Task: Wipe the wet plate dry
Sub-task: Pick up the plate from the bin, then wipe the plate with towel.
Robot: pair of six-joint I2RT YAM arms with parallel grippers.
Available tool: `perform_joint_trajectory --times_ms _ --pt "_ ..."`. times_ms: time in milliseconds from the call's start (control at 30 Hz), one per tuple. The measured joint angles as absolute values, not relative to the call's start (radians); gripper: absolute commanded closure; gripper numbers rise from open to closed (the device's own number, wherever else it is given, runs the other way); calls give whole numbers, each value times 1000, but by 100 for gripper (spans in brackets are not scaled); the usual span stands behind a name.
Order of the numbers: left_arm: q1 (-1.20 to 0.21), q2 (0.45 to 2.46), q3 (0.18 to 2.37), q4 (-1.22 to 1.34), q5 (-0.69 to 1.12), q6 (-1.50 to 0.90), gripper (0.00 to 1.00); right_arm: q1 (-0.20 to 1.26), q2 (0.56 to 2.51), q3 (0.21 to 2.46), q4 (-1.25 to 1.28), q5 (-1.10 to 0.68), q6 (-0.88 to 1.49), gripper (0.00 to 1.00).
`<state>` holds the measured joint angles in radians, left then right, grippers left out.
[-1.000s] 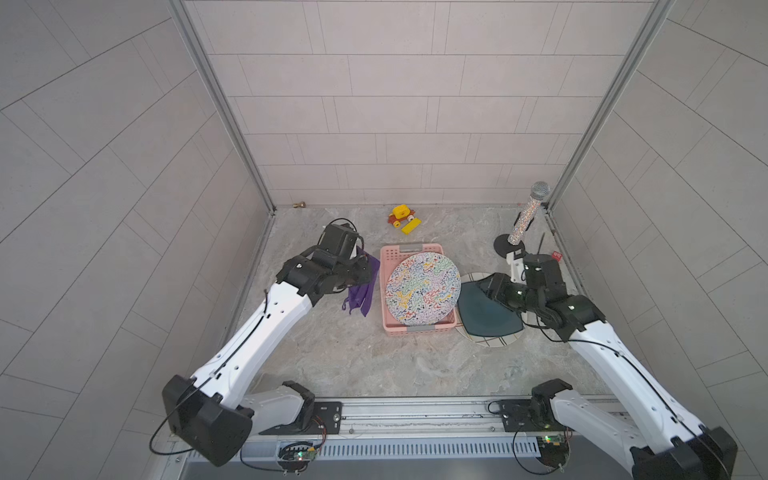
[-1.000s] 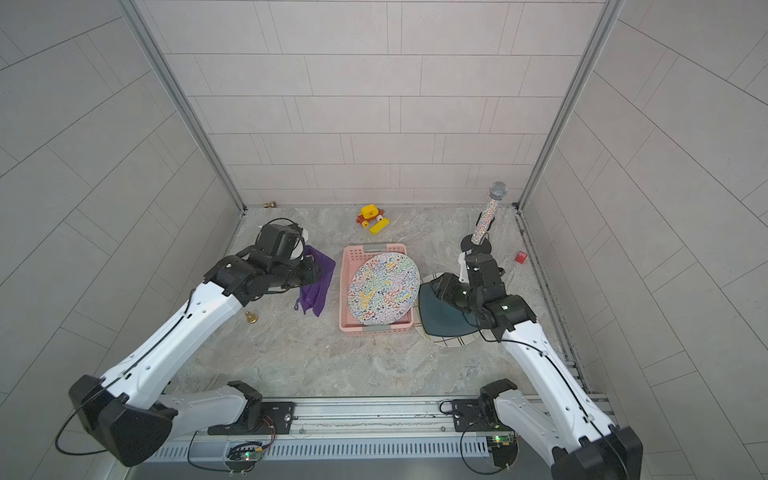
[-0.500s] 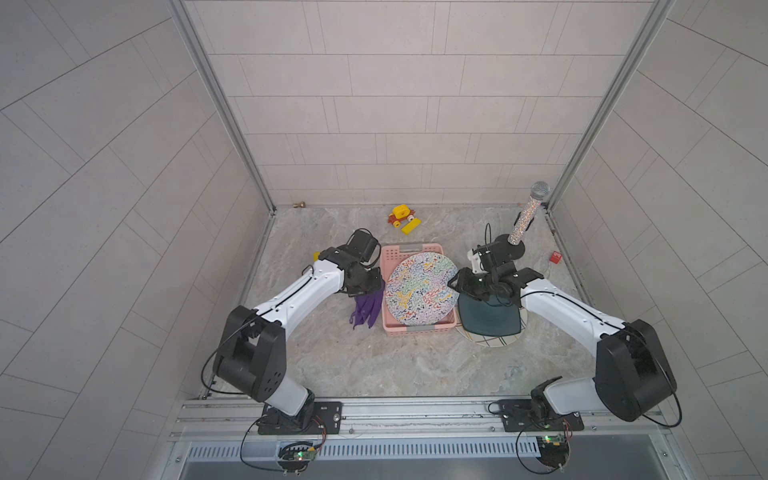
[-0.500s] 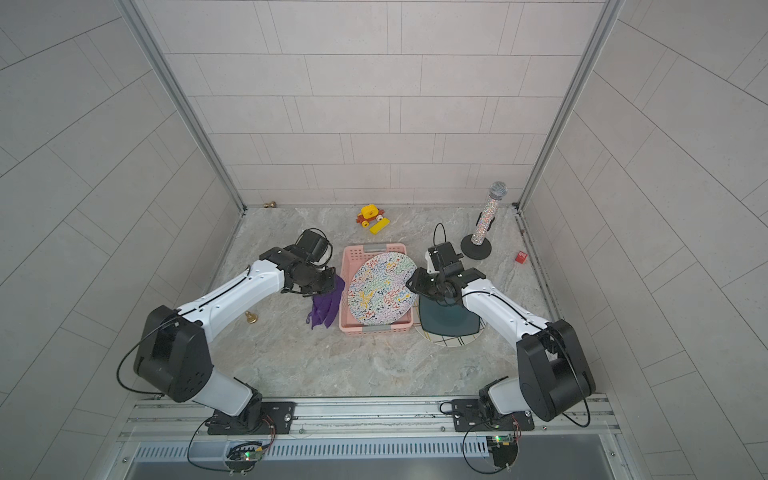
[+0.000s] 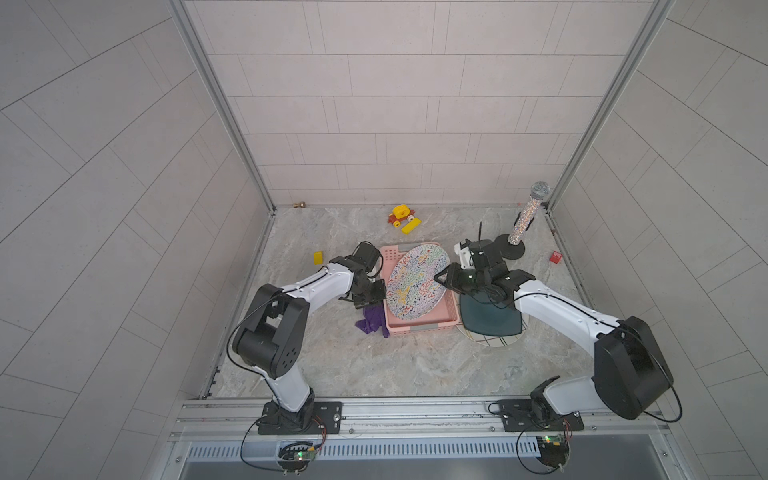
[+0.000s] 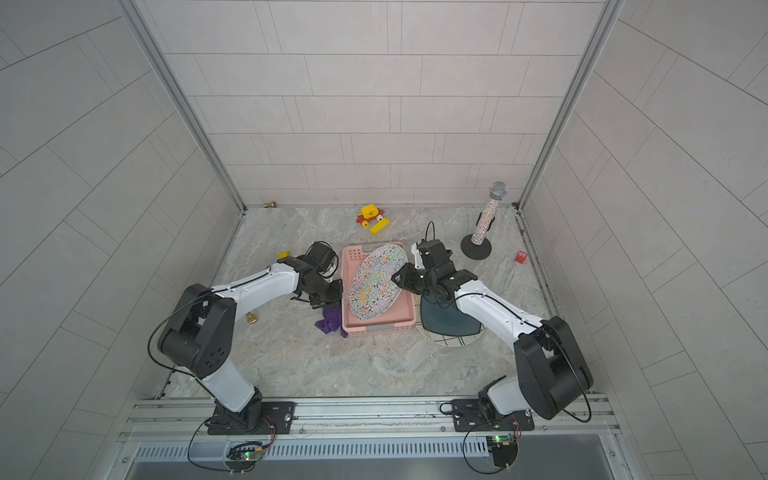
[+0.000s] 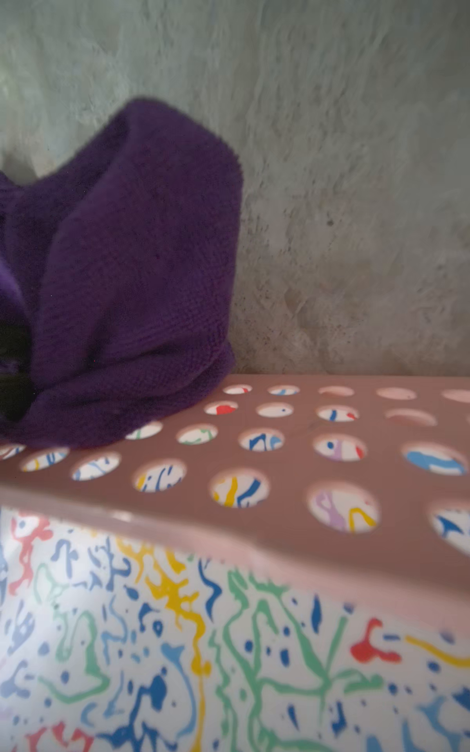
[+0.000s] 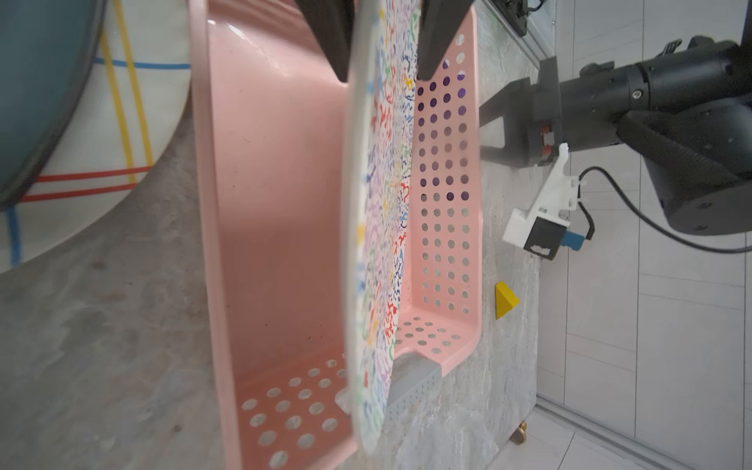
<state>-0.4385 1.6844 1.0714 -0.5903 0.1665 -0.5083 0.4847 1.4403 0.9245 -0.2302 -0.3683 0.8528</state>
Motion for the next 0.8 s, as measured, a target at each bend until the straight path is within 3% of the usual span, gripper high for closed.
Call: perform_joint_trajectory --times_ms 167,467,800 --pt "-414 1560 1072 -636 151 -508 100 483 1441 918 -244 -325 868 100" --pt "-359 1250 1232 -683 207 -536 100 498 1266 921 -268 -327 910 100" --pt "-470 1314 1287 -661 213 -564 100 628 1129 924 -113 -314 1133 100"
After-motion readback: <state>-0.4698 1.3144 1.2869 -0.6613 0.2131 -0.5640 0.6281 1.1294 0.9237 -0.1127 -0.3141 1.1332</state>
